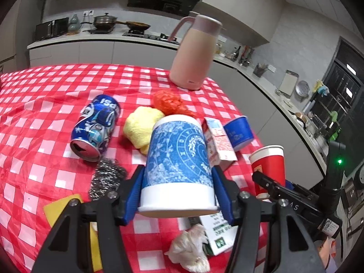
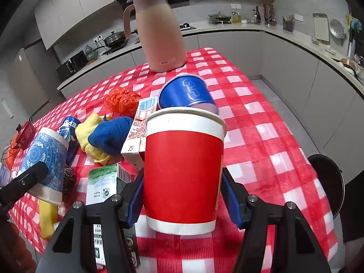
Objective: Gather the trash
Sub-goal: 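Carry both held cups over the black trash bin with both grippers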
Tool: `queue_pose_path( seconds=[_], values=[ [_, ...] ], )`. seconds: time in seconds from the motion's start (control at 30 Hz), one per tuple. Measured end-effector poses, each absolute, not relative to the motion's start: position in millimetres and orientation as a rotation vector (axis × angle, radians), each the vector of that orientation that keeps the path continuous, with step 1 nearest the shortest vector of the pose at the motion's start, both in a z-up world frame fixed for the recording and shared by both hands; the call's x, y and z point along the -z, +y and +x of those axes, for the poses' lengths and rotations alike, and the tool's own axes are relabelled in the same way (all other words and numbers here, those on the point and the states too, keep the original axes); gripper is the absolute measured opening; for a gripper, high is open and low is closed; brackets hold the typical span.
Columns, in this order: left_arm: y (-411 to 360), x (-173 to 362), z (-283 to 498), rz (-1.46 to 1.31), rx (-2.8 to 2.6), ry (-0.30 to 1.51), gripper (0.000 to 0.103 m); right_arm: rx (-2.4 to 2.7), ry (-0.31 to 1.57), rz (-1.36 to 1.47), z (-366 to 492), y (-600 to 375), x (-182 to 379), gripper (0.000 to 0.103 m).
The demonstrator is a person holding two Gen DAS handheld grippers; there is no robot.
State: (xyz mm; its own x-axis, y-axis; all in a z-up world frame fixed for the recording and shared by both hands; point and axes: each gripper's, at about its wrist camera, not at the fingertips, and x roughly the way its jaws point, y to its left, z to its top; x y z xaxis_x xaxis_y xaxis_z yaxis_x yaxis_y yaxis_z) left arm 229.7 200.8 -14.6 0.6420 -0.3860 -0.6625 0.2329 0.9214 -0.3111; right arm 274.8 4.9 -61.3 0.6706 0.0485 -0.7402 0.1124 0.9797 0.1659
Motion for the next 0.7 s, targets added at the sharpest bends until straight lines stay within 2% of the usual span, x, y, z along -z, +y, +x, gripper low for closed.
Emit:
queue_pose_path(
  seconds=[0.43,0.7],
  values=[
    [149,6,201,-0.168,0.511,0.79,0.06,0.14,0.791,0.273,212,-35,41,0.063],
    [72,4,189,-0.143,0.574,0.784,0.06,0.197,0.752,0.313,180,-120,33,0.063]
  ],
)
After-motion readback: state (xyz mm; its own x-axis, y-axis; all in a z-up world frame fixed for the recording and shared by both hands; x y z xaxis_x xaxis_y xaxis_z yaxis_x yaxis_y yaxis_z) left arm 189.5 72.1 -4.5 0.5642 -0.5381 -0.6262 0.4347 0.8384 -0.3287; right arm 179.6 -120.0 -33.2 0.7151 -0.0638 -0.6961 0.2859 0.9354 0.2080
